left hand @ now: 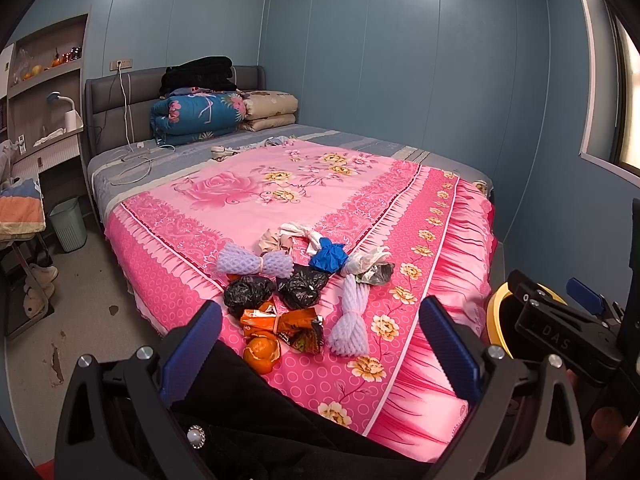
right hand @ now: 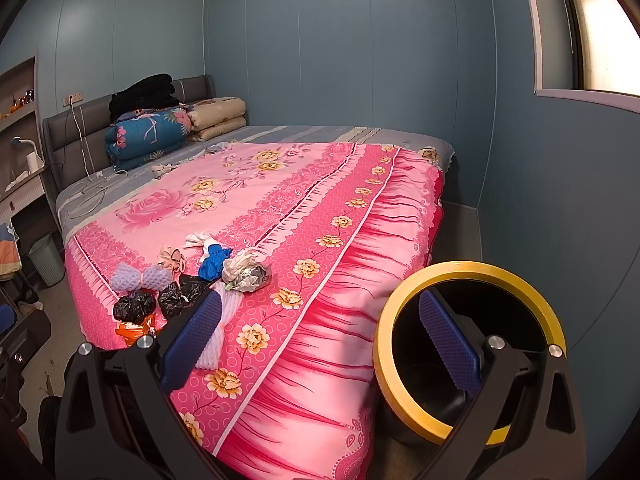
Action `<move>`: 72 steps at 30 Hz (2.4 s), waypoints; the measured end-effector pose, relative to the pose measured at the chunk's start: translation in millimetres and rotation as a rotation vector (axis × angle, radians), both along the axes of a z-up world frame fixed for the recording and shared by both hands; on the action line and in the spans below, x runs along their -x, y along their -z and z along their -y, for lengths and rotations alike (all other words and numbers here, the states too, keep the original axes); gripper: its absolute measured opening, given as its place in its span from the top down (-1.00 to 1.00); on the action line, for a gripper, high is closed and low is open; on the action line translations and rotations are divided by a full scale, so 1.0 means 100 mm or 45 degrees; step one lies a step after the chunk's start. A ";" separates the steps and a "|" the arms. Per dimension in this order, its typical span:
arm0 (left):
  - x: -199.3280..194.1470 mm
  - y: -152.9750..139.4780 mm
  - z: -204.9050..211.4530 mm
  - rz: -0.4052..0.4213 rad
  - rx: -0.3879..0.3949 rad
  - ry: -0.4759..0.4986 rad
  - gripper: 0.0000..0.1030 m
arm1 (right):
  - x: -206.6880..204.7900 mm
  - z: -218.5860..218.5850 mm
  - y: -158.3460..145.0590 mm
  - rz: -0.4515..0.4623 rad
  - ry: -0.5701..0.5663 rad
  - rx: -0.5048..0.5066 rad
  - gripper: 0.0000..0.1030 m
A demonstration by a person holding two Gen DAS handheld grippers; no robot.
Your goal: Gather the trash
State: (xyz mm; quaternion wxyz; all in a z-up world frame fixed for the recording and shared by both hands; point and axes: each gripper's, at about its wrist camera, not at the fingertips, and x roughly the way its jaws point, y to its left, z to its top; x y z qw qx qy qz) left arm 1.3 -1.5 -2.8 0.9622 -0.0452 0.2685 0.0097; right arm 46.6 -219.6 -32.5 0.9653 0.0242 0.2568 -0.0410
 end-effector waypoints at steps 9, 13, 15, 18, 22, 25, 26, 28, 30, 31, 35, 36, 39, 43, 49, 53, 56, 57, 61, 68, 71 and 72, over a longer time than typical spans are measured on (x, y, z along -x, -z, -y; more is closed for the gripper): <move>0.00 0.03 0.01 -0.003 0.003 -0.001 -0.84 | 0.00 0.00 0.01 0.000 0.001 0.000 -0.85; 0.01 0.04 0.01 -0.006 0.003 -0.001 -0.84 | 0.00 0.00 0.02 -0.006 0.000 -0.005 -0.85; 0.02 0.08 0.02 -0.011 0.006 0.004 -0.84 | -0.02 0.01 0.02 -0.010 0.002 -0.014 -0.85; 0.01 0.10 0.03 -0.021 0.018 0.007 -0.84 | -0.05 0.05 0.03 -0.015 0.011 -0.037 -0.85; -0.04 0.10 -0.03 -0.021 0.046 0.012 -0.85 | -0.15 0.11 0.06 -0.028 0.005 -0.080 -0.85; -0.12 0.11 -0.12 -0.053 0.104 0.028 -0.85 | -0.25 0.16 0.10 -0.049 -0.020 -0.124 -0.85; -0.15 0.11 -0.15 -0.068 0.113 0.026 -0.84 | -0.31 0.18 0.12 -0.061 -0.034 -0.148 -0.85; -0.23 0.13 -0.22 -0.105 0.117 0.013 -0.85 | -0.40 0.19 0.14 -0.062 -0.051 -0.161 -0.85; -0.32 0.15 -0.33 -0.136 0.147 0.032 -0.85 | -0.53 0.19 0.14 -0.062 -0.081 -0.163 -0.85; -0.37 0.15 -0.41 -0.158 0.173 0.055 -0.84 | -0.60 0.19 0.14 -0.070 -0.099 -0.163 -0.85; -0.59 0.26 -0.75 -0.275 0.232 0.074 -0.84 | -0.99 0.19 0.21 -0.220 -0.210 -0.253 -0.85; -0.63 0.30 -0.81 -0.301 0.229 0.064 -0.84 | -1.10 0.20 0.25 -0.271 -0.215 -0.284 -0.85; -0.75 0.50 -0.97 -0.409 0.213 0.053 -0.84 | -1.36 0.13 0.36 -0.368 -0.233 -0.271 -0.85; -0.91 0.79 -1.04 -0.546 0.218 0.092 -0.84 | -1.66 0.02 0.51 -0.478 -0.288 -0.293 -0.85; -1.16 1.05 -1.02 -0.611 0.216 0.107 -0.84 | -2.18 -0.14 0.68 -0.641 -0.356 -0.358 -0.85; -1.30 1.18 -1.12 -0.613 0.279 0.053 -0.84 | -2.50 -0.21 0.72 -0.693 -0.348 -0.387 -0.85; -1.35 1.21 -1.13 -0.584 0.260 0.045 -0.84 | -2.66 -0.33 0.75 -0.720 -0.388 -0.351 -0.85; -1.39 1.23 -1.13 -0.599 0.253 0.060 -0.84 | -2.69 -0.36 0.77 -0.722 -0.392 -0.343 -0.85; -1.46 1.31 -1.03 -0.619 0.212 0.133 -0.84 | -2.83 -0.50 0.91 -0.776 -0.423 -0.330 -0.85; -1.56 1.46 -1.00 -0.662 0.264 0.154 -0.84 | -2.99 -0.60 1.11 -0.851 -0.387 -0.304 -0.71; -1.59 1.51 -1.00 -0.670 0.263 0.160 -0.84 | -3.00 -0.58 1.15 -0.861 -0.376 -0.307 -0.71; -1.60 1.52 -1.00 -0.671 0.278 0.164 -0.84 | -3.02 -0.57 1.17 -0.870 -0.368 -0.324 -0.70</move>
